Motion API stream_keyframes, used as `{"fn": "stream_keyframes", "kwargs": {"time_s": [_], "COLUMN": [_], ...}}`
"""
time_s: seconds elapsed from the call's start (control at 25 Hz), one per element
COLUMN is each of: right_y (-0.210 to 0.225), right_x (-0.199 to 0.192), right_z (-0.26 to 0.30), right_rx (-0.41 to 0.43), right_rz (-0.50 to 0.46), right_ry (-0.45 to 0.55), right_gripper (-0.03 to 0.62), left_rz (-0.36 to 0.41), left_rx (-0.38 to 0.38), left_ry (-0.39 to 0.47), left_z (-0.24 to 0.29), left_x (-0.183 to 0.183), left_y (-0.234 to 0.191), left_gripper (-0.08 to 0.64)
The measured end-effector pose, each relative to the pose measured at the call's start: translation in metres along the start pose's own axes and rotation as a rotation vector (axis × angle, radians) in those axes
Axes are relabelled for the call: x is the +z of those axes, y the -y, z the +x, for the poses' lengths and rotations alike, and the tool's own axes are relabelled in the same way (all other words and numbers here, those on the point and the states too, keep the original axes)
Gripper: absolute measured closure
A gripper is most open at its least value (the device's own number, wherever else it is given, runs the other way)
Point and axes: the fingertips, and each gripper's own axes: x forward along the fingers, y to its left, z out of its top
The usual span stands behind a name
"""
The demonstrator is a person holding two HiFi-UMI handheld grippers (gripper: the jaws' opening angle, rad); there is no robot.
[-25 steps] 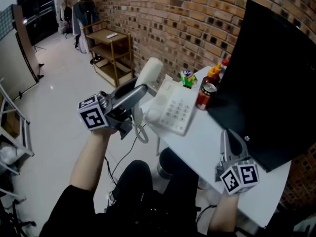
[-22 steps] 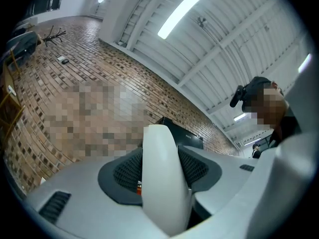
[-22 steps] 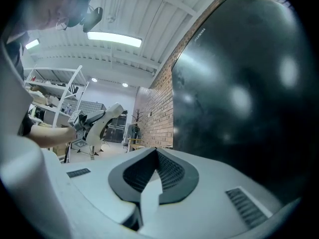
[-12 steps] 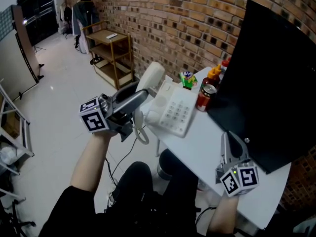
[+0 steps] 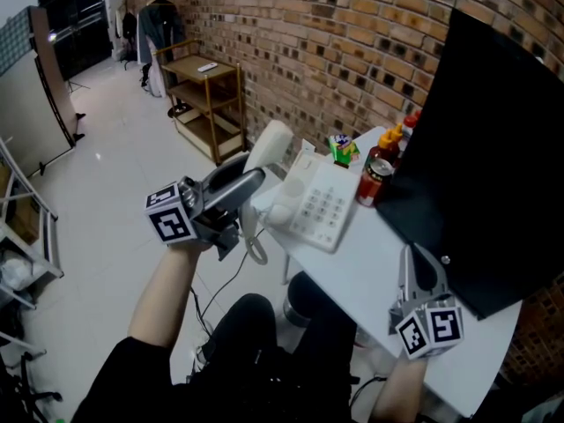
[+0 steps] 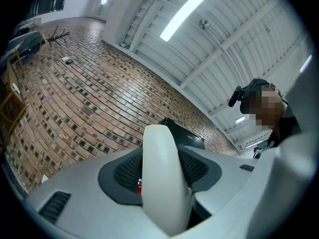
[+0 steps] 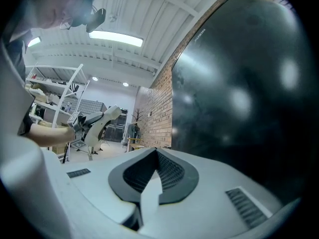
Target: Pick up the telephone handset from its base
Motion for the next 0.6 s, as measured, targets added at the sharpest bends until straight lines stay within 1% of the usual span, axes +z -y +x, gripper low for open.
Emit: {"fn": "stream_keyframes", "kwargs": {"time_s": [0.12, 0.32, 0.6], "right_y": [0.0032, 0.0015, -0.0001], "right_x": [0.0024, -0.0008, -0.0007], "right_z": [-0.0014, 0.0017, -0.003], "right_rx": [-0.004, 0.001, 0.018], "right_rz": [0.014, 0.006, 0.012], "right_ry": [0.009, -0.002, -0.002], "right_gripper": [0.584, 0.584, 0.584], "left_rz": [0.018, -0.01, 0.002], "left_rx": [0.007, -0.007, 0.015], "left_ry": [0.009, 0.032, 0.007], "left_z": [-0.001, 0.0029, 0.0004], "left_x": [0.0053, 0.0054, 0.0017], "left_y": [0.0, -0.0009, -0.0011], "left_gripper": [0.342, 0.342, 0.342]}}
